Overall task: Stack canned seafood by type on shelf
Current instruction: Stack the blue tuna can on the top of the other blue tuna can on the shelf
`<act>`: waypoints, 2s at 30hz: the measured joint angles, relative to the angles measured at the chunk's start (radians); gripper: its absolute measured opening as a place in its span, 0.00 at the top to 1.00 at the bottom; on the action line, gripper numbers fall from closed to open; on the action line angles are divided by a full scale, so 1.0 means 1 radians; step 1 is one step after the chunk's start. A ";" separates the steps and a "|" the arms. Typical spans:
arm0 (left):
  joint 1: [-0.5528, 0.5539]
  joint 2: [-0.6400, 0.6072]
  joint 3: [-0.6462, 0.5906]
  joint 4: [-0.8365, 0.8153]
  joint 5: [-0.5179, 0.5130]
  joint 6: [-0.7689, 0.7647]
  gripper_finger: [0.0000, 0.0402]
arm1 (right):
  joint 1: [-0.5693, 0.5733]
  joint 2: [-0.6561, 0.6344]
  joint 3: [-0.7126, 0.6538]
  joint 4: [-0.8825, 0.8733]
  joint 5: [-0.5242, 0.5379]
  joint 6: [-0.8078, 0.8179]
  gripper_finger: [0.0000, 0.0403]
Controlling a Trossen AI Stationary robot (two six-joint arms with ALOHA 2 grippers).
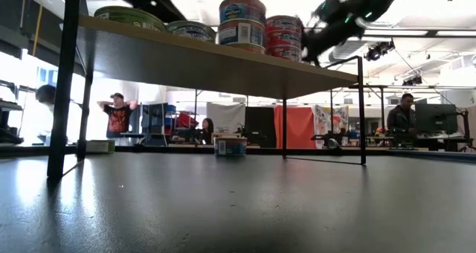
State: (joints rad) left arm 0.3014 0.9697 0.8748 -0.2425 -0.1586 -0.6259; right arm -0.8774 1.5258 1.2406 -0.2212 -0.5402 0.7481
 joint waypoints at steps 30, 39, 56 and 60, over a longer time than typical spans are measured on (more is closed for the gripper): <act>-0.196 -0.167 -0.177 0.135 -0.299 -0.095 1.00 | 0.190 0.683 0.530 -0.277 0.076 -0.004 1.00; -0.196 -0.167 -0.177 0.134 -0.264 -0.080 1.00 | 0.215 0.732 0.529 -0.318 0.060 -0.007 1.00; -0.197 -0.167 -0.177 0.129 -0.226 -0.060 1.00 | 0.222 0.724 0.535 -0.460 0.282 -0.014 1.00; -0.197 -0.167 -0.177 0.126 -0.207 -0.052 1.00 | 0.209 0.725 0.556 -0.546 0.290 -0.084 1.00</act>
State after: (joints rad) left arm 0.1047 0.8028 0.6983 -0.1164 -0.3660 -0.6779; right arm -0.6680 2.2505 1.7966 -0.7674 -0.2506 0.6642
